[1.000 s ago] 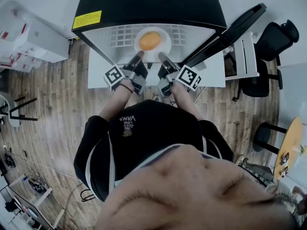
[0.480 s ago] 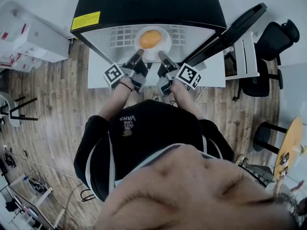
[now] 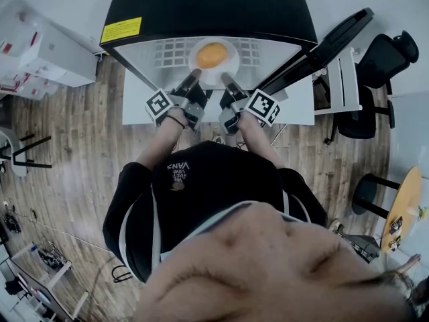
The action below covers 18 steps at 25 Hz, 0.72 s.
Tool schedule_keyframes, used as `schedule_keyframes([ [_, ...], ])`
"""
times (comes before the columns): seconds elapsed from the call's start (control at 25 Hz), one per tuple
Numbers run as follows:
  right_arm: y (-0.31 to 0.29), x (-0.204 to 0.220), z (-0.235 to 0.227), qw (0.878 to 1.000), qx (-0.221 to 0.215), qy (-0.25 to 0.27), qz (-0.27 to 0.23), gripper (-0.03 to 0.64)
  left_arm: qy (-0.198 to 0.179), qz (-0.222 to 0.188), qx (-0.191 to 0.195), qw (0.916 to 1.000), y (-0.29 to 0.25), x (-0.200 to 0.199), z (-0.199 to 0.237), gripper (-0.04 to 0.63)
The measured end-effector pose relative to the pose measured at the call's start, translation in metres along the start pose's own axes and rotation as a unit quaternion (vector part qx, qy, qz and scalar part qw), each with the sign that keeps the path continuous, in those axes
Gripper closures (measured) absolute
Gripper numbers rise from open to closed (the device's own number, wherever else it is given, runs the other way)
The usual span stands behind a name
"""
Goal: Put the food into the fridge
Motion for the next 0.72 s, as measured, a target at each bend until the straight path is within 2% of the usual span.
schedule_keyframes([
  [0.72,-0.0033,-0.0031,0.0006,1.000,0.005,-0.006,-0.009,0.589,0.005,-0.006,0.002,1.0000,0.0006,-0.0010,-0.0037,0.560],
])
Point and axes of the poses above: the fingertips, and each gripper's own axes: y backward along the fingers, z to its left, x out of its underside, the point moved 7 cm from there along y, backward along the fingers, and after that the axes turned 2 degrees about y, right-handed, at the moved point
